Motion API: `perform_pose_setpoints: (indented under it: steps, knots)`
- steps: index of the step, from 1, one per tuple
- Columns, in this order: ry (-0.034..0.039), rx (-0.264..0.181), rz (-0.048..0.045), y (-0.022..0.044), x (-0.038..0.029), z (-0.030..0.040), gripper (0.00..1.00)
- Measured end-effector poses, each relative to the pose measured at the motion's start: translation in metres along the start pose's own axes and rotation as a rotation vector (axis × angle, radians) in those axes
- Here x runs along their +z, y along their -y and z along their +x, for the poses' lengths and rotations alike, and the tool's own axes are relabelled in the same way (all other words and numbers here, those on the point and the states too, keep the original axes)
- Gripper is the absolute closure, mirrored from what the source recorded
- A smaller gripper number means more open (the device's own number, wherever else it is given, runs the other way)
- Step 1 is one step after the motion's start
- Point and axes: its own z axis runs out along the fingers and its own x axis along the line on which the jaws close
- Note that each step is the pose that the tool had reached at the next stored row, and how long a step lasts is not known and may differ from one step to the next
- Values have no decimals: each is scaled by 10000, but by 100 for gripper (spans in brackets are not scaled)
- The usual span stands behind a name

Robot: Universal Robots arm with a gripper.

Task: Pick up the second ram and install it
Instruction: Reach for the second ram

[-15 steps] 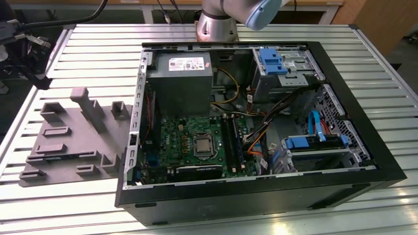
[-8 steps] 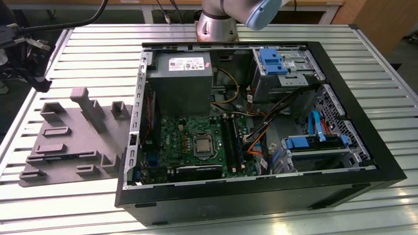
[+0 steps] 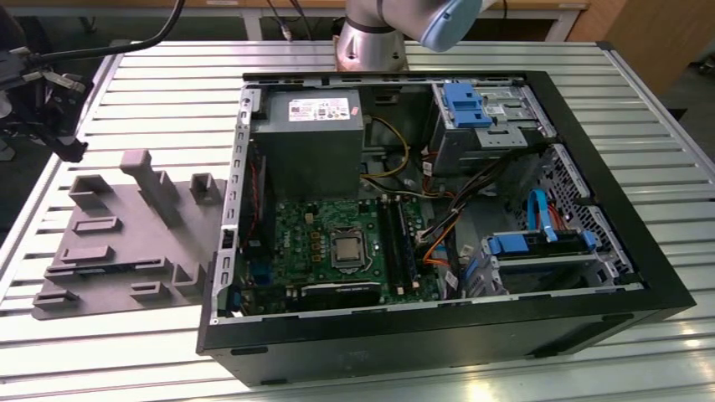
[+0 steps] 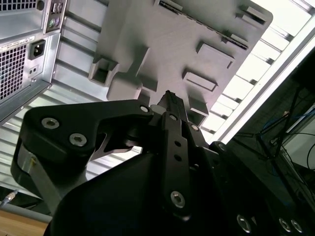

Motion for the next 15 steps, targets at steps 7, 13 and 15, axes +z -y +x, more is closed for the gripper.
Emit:
perform_pose_setpoints:
  steps: [7, 13, 15]
  knots:
    - [0, 0, 0, 29, 23, 10, 89]
    - [0, 0, 0, 50, 42, 21, 89]
    - [0, 0, 0, 56, 48, 25, 89]
